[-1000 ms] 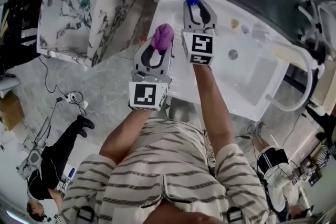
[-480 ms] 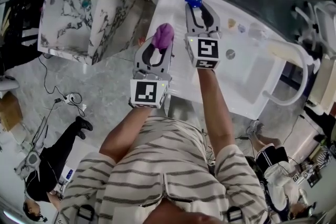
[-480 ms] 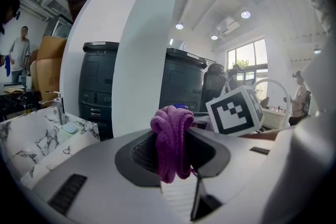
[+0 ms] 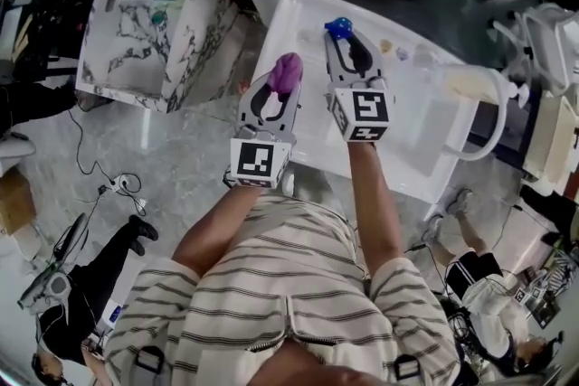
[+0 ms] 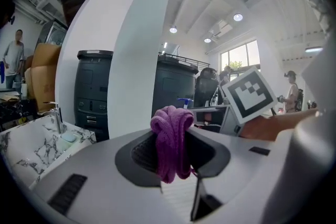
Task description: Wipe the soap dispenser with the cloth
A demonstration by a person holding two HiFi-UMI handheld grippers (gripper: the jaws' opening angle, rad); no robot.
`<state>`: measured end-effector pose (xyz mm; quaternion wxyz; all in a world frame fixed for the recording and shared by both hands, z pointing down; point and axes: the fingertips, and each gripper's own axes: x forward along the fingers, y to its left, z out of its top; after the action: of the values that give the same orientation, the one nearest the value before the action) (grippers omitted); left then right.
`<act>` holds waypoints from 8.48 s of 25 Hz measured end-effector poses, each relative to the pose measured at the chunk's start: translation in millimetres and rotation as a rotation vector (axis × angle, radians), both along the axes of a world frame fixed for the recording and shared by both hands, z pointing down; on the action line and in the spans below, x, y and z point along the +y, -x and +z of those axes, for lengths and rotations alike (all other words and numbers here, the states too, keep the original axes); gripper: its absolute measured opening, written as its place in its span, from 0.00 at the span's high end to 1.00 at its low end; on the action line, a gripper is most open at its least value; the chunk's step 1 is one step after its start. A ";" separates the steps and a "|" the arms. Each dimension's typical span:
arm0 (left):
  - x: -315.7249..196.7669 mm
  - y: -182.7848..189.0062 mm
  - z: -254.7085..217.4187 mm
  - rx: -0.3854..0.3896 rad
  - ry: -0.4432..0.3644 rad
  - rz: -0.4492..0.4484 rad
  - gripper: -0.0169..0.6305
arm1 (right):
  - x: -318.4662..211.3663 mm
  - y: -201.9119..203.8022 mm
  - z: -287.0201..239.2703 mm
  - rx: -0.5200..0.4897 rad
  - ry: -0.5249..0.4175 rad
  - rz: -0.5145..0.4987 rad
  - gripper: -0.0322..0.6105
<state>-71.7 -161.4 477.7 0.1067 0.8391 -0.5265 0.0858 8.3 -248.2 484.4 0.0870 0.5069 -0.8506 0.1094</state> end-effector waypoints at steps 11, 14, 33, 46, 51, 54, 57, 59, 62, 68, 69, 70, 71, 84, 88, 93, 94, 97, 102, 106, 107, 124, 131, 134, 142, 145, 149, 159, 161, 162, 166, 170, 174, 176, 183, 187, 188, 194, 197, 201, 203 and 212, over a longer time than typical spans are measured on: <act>20.3 -11.9 -30.5 0.006 -0.040 0.109 0.79 | 52.6 -1.3 -63.4 -0.019 -0.035 -0.012 0.75; 22.1 -15.2 -33.9 0.004 -0.046 0.134 0.79 | 62.2 -0.2 -70.4 -0.017 -0.041 -0.013 0.75; 42.5 -55.0 -38.9 -0.041 -0.091 0.262 0.79 | 83.3 -4.4 -86.1 -0.013 -0.061 -0.004 0.75; 44.6 -84.1 -32.5 -0.062 -0.104 0.334 0.79 | 84.6 -13.0 -88.8 -0.003 -0.063 0.007 0.75; 47.1 -101.4 -23.5 -0.102 -0.122 0.383 0.79 | 88.2 -12.4 -90.5 -0.004 -0.069 0.000 0.75; 48.3 -106.4 -18.6 -0.100 -0.113 0.393 0.79 | 90.5 -15.1 -89.9 -0.007 -0.067 0.005 0.75; 50.8 -108.4 -14.1 -0.096 -0.096 0.404 0.79 | 93.2 -18.0 -90.4 -0.013 -0.065 0.006 0.75; 52.7 -108.9 -10.3 -0.100 -0.087 0.408 0.79 | 95.3 -19.6 -91.3 -0.019 -0.066 0.009 0.75; 54.9 -108.1 -3.2 -0.106 -0.070 0.408 0.79 | 98.1 -22.3 -92.7 -0.026 -0.068 0.015 0.75; 54.8 -97.3 9.1 -0.123 -0.032 0.393 0.79 | 98.7 -27.9 -93.7 -0.033 -0.066 0.026 0.75; 54.7 -95.1 9.7 -0.123 -0.029 0.390 0.79 | 98.6 -28.8 -93.9 -0.033 -0.066 0.028 0.75; 54.6 -93.2 9.9 -0.123 -0.028 0.387 0.79 | 98.7 -29.4 -94.0 -0.034 -0.066 0.030 0.75; 54.8 -91.4 10.1 -0.124 -0.028 0.385 0.79 | 99.1 -30.0 -94.2 -0.035 -0.066 0.031 0.75; 57.0 -70.2 -10.1 -0.094 -0.051 0.336 0.79 | 110.3 -36.2 -96.5 -0.042 -0.074 0.027 0.75; 55.2 -63.9 -23.9 -0.074 -0.074 0.335 0.79 | 113.3 -38.3 -100.0 -0.041 -0.083 0.020 0.75; 52.8 -61.0 -35.8 -0.043 -0.089 0.375 0.79 | 117.6 -44.2 -103.3 -0.039 -0.090 0.001 0.75; 52.1 -60.3 -37.6 -0.038 -0.091 0.387 0.79 | 118.7 -44.7 -103.4 -0.039 -0.089 -0.009 0.75; 51.5 -59.7 -42.0 -0.025 -0.094 0.437 0.79 | 123.0 -45.1 -103.0 -0.034 -0.086 -0.040 0.75; 55.2 -61.3 -45.2 -0.063 -0.123 0.519 0.79 | 131.2 -45.0 -102.3 -0.028 -0.082 -0.104 0.75; 57.6 -63.5 -46.0 -0.075 -0.131 0.562 0.79 | 136.0 -45.6 -103.7 -0.019 -0.092 -0.156 0.74; 58.1 -64.1 -45.9 -0.077 -0.133 0.567 0.79 | 137.0 -46.0 -103.7 -0.018 -0.093 -0.167 0.74; 60.0 -73.0 -49.0 -0.065 -0.149 0.809 0.79 | 165.5 -29.5 -104.4 -0.039 -0.105 -0.400 0.74; 64.9 -77.0 -45.4 -0.056 -0.138 0.900 0.79 | 175.3 -23.6 -106.9 -0.075 -0.107 -0.470 0.74; 66.9 -79.7 -44.0 -0.067 -0.130 0.924 0.79 | 180.4 -22.4 -109.4 -0.103 -0.107 -0.496 0.74; 72.9 -80.9 -37.8 -0.050 -0.089 0.973 0.79 | 185.0 -22.9 -115.4 -0.168 -0.114 -0.515 0.74; 74.3 -80.2 -34.4 -0.052 -0.073 0.988 0.79 | 185.4 -23.7 -116.9 -0.192 -0.115 -0.520 0.74; 75.5 -78.8 -28.3 -0.061 -0.053 0.992 0.79 | 184.0 -24.6 -116.5 -0.197 -0.117 -0.505 0.74; 76.8 -70.5 -23.4 -0.065 -0.024 0.934 0.78 | 170.1 -36.2 -115.1 -0.218 -0.115 -0.380 0.74; 77.7 -65.9 -24.7 -0.048 -0.021 0.915 0.78 | 166.4 -39.0 -113.1 -0.217 -0.113 -0.342 0.74; 78.0 -63.4 -26.1 -0.037 -0.022 0.904 0.78 | 164.0 -40.7 -111.8 -0.214 -0.112 -0.317 0.74; 78.3 -56.2 -34.6 0.011 -0.031 0.845 0.78 | 152.1 -48.7 -105.8 -0.186 -0.108 -0.207 0.74; 72.4 -54.2 -36.8 -0.013 -0.045 0.733 0.78 | 142.0 -54.6 -100.0 -0.158 -0.113 -0.116 0.74; 63.5 -50.7 -38.5 0.009 -0.051 0.608 0.78 | 132.2 -58.3 -94.6 -0.132 -0.108 -0.023 0.74; 58.6 -48.3 -40.3 0.029 -0.046 0.555 0.78 | 127.0 -60.5 -91.6 -0.135 -0.097 0.017 0.74; 36.2 -38.4 -44.4 0.028 -0.034 0.372 0.78 | 109.1 -70.1 -77.4 -0.121 -0.092 0.107 0.74; 28.4 -36.6 -42.8 0.023 -0.034 0.330 0.78 | 99.6 -72.7 -69.9 -0.102 -0.097 0.142 0.74; 26.6 -35.9 -42.0 0.020 -0.035 0.321 0.78 | 96.6 -73.0 -67.5 -0.098 -0.097 0.148 0.74; 17.8 -32.6 -32.6 0.001 -0.029 0.273 0.78 | 76.1 -72.4 -49.2 -0.073 -0.094 0.170 0.74; 13.6 -32.3 -27.9 -0.005 -0.023 0.257 0.78 | 63.6 -73.7 -37.2 -0.061 -0.092 0.190 0.74; 3.6 -31.2 -20.1 -0.016 -0.018 0.231 0.78 | 45.0 -76.3 -19.6 -0.039 -0.086 0.210 0.74; -2.4 -31.0 -16.3 -0.015 -0.017 0.217 0.78 | 35.2 -78.8 -9.2 -0.029 -0.077 0.218 0.74; -22.1 -33.3 4.2 -0.018 0.014 0.203 0.78 | -11.4 -85.2 37.1 0.007 -0.055 0.233 0.74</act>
<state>-38.4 -183.5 481.9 0.0986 0.8866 -0.4389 0.1073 93.5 -259.6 521.5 0.0630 0.6047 -0.7884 0.0937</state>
